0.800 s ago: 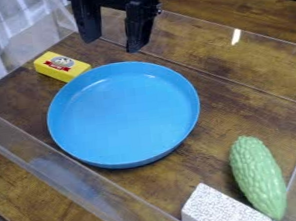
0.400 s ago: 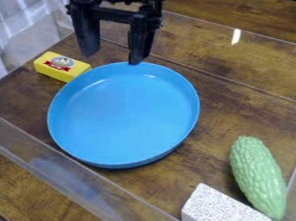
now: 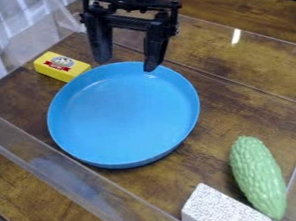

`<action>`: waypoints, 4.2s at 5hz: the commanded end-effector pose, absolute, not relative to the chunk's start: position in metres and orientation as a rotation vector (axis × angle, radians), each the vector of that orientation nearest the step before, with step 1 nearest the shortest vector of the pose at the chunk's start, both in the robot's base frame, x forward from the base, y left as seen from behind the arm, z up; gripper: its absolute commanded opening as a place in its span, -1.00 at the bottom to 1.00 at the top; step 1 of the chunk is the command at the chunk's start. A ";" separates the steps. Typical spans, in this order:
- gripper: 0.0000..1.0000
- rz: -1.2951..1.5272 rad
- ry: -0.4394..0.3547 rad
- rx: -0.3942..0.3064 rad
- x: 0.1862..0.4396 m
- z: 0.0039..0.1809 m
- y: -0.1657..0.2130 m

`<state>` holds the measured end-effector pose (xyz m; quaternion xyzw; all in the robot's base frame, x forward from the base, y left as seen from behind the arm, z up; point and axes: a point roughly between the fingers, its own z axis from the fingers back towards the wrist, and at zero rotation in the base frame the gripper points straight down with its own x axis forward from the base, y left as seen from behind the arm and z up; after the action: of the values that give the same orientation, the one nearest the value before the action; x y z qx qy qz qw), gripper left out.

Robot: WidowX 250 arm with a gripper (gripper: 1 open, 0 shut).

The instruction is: Put the green object in the blue tray

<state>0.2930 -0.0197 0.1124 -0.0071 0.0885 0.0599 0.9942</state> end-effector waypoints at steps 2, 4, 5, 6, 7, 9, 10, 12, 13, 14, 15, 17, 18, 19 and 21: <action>1.00 0.183 0.148 -0.025 0.309 0.123 -0.025; 1.00 0.204 0.176 -0.026 0.319 0.110 -0.043; 1.00 0.232 0.173 -0.041 0.319 0.104 -0.072; 1.00 0.284 0.172 -0.058 0.310 0.094 -0.096; 1.00 0.302 0.172 -0.082 0.302 0.081 -0.114; 1.00 0.332 0.128 -0.128 0.303 0.075 -0.138; 1.00 0.304 0.117 -0.138 0.300 0.071 -0.132; 1.00 0.423 0.080 -0.163 0.299 0.043 -0.162; 1.00 0.346 0.075 -0.160 0.298 0.033 -0.160; 1.00 0.268 0.078 -0.162 0.300 0.030 -0.156; 1.00 0.286 0.074 -0.162 0.306 0.031 -0.153; -1.00 0.295 0.076 -0.161 0.311 0.031 -0.150; -1.00 0.303 0.079 -0.161 0.316 0.028 -0.142; -1.00 0.311 0.083 -0.161 0.320 0.026 -0.134; -1.00 0.269 0.094 -0.160 0.318 0.023 -0.124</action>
<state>0.3123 -0.1343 0.0198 -0.0775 0.0550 0.1265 0.9874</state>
